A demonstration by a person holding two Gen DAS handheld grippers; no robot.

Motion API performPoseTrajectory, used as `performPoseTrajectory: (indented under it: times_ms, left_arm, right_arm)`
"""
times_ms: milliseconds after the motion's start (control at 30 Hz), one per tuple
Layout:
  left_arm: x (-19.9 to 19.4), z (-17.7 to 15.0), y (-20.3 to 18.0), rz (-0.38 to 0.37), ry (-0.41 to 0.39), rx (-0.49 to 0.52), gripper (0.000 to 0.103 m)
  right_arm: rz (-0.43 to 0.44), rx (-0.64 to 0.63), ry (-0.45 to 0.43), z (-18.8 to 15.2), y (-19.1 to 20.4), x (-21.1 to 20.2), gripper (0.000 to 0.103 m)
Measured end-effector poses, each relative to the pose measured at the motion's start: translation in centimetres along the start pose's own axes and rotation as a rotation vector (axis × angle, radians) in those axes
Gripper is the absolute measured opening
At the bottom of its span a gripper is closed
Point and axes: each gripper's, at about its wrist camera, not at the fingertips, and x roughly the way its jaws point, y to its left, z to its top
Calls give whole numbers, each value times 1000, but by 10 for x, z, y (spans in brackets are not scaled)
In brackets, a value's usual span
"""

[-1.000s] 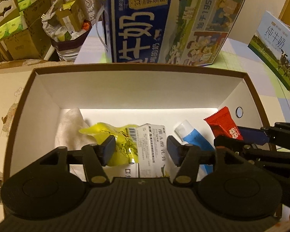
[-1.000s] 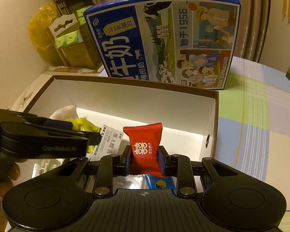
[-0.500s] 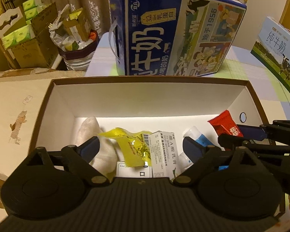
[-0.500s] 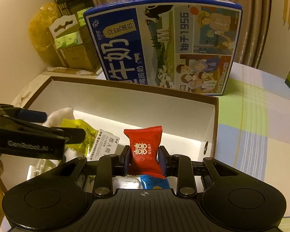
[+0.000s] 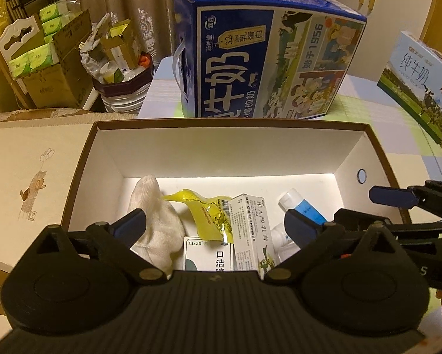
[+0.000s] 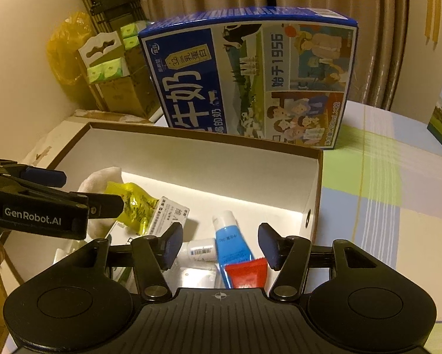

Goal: Organize objects

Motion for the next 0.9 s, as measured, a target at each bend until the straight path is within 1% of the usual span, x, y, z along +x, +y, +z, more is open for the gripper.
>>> performPoseTrajectory:
  times_ms: [300, 467, 533, 767, 900]
  left_arm:
    - [-26, -6, -3, -9, -33, 23, 99]
    - [-42, -14, -3, -30, -52, 23, 101]
    - [-50, -20, -3, -35, -65, 22, 102]
    - [-76, -45, 0, -61, -92, 45, 102]
    - [-90, -65, 2, -81, -93, 59, 102]
  right_arm:
    - [8, 19, 0, -10, 10, -29, 54]
    - [0, 49, -3, -21, 16, -51, 54]
    - [-3, 71, -6, -26, 18, -58, 54]
    - [-18, 166, 0, -49, 24, -87, 54]
    - [-5, 206, 4, -65, 26, -103, 54]
